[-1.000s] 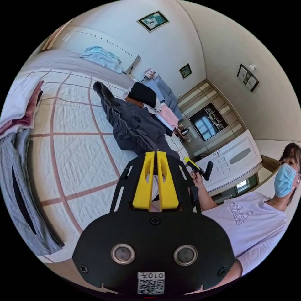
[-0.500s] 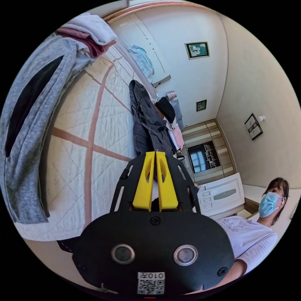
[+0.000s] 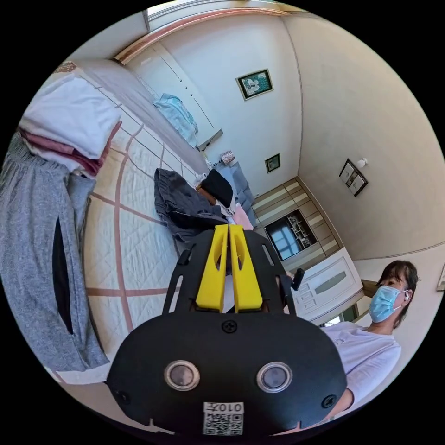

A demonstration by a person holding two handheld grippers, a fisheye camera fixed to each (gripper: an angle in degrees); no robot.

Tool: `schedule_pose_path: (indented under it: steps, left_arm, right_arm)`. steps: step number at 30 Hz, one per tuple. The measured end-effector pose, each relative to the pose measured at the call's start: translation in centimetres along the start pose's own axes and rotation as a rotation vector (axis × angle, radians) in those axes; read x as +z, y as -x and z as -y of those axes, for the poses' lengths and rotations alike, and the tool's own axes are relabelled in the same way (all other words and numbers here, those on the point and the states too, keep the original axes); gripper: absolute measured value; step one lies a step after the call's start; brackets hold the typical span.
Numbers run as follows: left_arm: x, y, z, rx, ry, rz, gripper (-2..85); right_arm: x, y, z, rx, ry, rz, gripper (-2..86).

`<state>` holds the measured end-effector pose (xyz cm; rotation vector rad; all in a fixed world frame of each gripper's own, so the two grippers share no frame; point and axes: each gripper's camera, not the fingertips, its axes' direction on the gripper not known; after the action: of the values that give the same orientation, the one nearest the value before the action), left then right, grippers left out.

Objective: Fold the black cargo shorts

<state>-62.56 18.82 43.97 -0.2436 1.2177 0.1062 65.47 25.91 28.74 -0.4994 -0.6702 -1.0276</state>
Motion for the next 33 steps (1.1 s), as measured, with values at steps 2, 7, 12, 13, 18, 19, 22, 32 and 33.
schedule_pose_path:
  steps: [2,7,12,13,18,19,22,32,33]
  left_arm:
    - [-1.9,-0.5,-1.8,0.011,-0.002,0.024,-0.2]
    - [-1.4,7.5,-11.9,-0.280,0.095,0.103,0.1]
    - [-1.2,7.6,-13.2,-0.296,0.087,0.151,1.6]
    - [-1.5,6.5,-12.5,-0.275,0.123,0.258,2.3]
    - [-0.1,-2.4,-7.6,-0.026,0.247,0.731,5.7]
    - [1.5,-4.8,-5.6,0.066,0.247,0.789,6.5]
    - [7.1,-7.3,1.6,0.221,0.236,0.728,9.2]
    - [24.6,4.6,22.2,0.096,0.341,0.624,14.4]
    - [25.8,5.9,23.1,0.071,0.373,0.617,14.6]
  right_arm:
    - [1.6,-0.5,-2.0,0.088,0.076,0.115,2.3]
    - [13.0,-1.6,-8.3,0.268,0.466,0.359,2.5]
    - [12.0,-0.6,-7.1,0.190,0.451,0.343,3.7]
    - [11.6,-0.8,-6.7,0.167,0.460,0.305,4.6]
    - [9.5,-3.2,-4.4,0.171,0.418,0.153,8.9]
    - [9.1,-4.3,-2.7,0.170,0.368,0.111,9.5]
    - [9.9,-7.1,3.7,0.148,0.273,0.006,12.1]
    - [22.9,-23.1,22.0,0.307,0.252,-0.074,13.0]
    - [23.7,-23.8,22.5,0.320,0.264,-0.075,13.0]
